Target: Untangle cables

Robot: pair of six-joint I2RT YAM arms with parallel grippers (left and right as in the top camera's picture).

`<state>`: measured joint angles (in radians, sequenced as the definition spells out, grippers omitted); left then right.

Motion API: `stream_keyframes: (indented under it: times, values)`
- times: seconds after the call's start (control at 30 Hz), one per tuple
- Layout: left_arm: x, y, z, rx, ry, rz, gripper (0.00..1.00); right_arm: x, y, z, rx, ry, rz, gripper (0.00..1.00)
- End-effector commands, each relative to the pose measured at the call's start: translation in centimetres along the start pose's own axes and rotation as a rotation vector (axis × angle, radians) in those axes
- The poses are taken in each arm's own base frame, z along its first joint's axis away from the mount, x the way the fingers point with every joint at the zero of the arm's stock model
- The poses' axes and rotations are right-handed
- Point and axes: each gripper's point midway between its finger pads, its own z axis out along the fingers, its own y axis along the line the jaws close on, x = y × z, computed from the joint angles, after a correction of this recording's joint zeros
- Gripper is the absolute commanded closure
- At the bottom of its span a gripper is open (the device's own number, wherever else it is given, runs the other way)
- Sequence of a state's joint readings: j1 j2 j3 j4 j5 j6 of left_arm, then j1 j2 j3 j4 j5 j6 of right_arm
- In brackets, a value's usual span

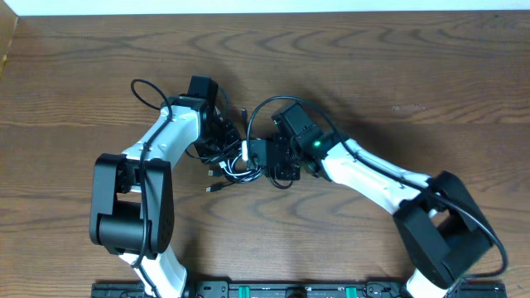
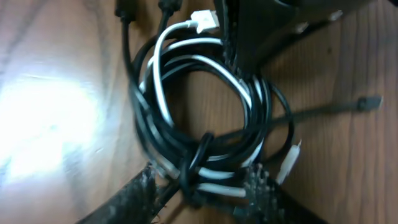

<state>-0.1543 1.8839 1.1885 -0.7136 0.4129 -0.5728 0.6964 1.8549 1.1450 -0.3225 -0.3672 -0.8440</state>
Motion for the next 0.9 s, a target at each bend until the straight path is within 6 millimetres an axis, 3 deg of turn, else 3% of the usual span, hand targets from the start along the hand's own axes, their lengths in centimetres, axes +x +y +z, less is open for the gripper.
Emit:
stream_keyframes:
  times: [0.0,0.1,0.7,0.87]
  values:
    - [-0.2,0.7,0.3,-0.024,-0.003,-0.006,0.92,-0.3,-0.3,0.4,0.005,-0.016,-0.028,0.65]
    - [-0.2,0.7,0.3,-0.025,-0.003,-0.006,0.92,-0.5,-0.4,0.4,0.01,-0.022,-0.032,0.76]
    - [-0.2,0.6,0.3,-0.022,-0.006,-0.006,0.92,1.6,1.1,1.5,-0.055,0.044,-0.023,0.81]
    - [-0.2,0.6,0.3,-0.022,-0.005,-0.006,0.92,1.6,1.1,1.5,-0.055,0.043,-0.023,0.95]
